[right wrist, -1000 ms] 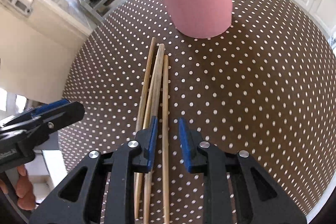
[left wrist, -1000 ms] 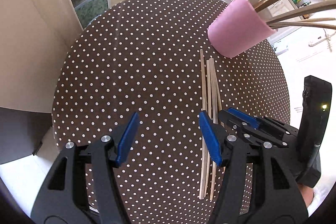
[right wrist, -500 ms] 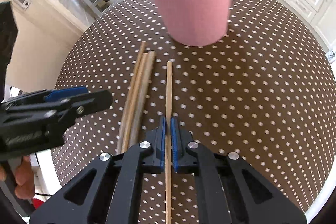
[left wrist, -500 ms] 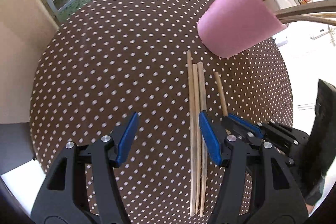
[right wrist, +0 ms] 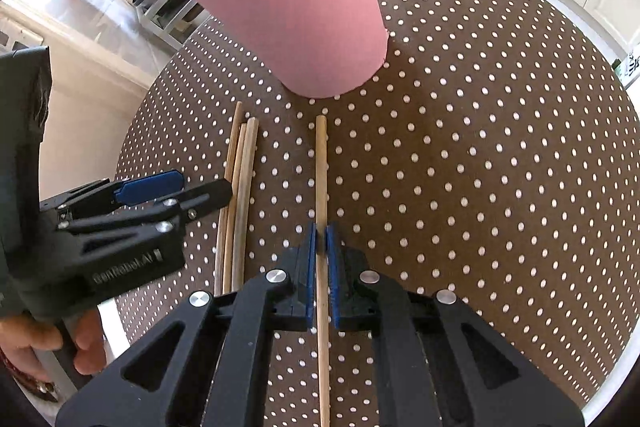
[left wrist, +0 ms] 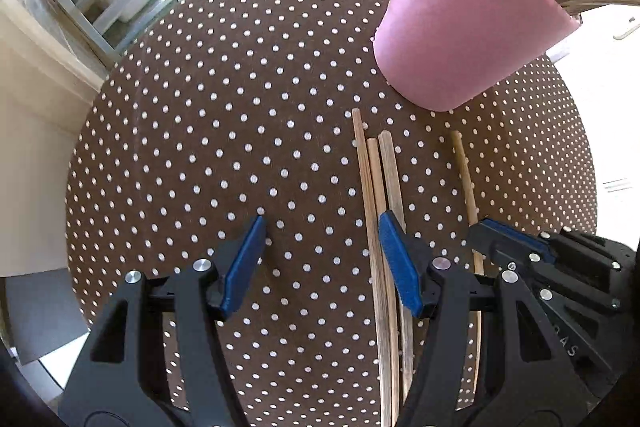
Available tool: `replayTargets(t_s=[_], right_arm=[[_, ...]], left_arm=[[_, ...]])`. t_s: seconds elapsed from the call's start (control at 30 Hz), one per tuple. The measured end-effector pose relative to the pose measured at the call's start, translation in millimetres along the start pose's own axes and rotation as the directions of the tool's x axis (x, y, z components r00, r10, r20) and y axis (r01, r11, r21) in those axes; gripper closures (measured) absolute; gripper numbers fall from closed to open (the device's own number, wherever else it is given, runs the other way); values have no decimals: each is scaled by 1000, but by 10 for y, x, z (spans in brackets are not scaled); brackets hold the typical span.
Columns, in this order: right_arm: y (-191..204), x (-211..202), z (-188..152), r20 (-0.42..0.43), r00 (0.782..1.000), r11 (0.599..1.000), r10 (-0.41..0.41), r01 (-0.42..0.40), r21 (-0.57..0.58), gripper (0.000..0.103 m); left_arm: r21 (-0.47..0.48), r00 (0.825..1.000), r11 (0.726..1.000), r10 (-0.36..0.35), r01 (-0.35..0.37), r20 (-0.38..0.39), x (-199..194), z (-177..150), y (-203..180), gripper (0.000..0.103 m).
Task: Organize utensils
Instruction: 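Close the right gripper on a chopstick while the left gripper closes on another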
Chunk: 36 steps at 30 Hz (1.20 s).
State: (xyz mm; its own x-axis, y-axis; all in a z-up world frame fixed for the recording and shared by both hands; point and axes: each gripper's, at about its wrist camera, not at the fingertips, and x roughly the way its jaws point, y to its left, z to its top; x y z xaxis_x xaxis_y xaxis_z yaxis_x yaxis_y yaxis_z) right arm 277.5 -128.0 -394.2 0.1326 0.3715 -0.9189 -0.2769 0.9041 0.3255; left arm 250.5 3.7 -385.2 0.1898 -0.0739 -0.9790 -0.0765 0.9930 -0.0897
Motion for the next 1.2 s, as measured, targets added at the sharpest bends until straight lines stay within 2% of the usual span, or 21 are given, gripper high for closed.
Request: replayTargets(t_s=[0.07,0.17,0.23,0.3,0.47,0.53,0.57,0.6,0.63,0.73,0.93,1.2], right_arm=[[24,18,75,1,1000,1000,-1,1,0,96],[43,6,104,8,1000,1000,-4,4,-1,96],[36,28,146,4,1000,1000,-3,3,0,95],[34,62,217,-7,1000,1000,6,-6,2,95],[130,166,385,-12,1000,1000,-15,15,-23,96],[176,214,461,-11,1000,999,-24,24,-32,97],[206,223,485,-7,1000,999,-29,29,-37,97],[213,235,511,-1,1000,999,-27,27,-44,97],[232,249,517,2,1000,998,-26,27,-49,97],[274,273,529,5,999,997,-35,36,-64,98],[186,275,429,4,1000,999,-11,11,-35,98],[68,-105,246,60,997,999,49,-50,14,98]], left_arm=[[-10,1000,1000,0,-1,-2,-4,-9,-38,43],[-10,999,999,40,-40,6,2,-5,-56,45],[-22,1000,999,24,-24,-2,19,11,-50,45],[1,1000,1000,18,-18,20,55,37,-74,45],[21,998,998,56,-57,15,128,163,-134,45],[25,998,998,65,-65,22,126,215,-144,53],[27,998,998,60,-61,35,94,249,-155,61],[28,998,999,45,-46,46,83,268,-152,78],[25,998,999,32,-33,45,75,252,-145,84],[0,999,1000,4,-4,49,73,298,-96,92],[-40,996,997,-57,59,65,47,276,-9,97],[-50,979,989,-129,138,156,-355,75,124,97]])
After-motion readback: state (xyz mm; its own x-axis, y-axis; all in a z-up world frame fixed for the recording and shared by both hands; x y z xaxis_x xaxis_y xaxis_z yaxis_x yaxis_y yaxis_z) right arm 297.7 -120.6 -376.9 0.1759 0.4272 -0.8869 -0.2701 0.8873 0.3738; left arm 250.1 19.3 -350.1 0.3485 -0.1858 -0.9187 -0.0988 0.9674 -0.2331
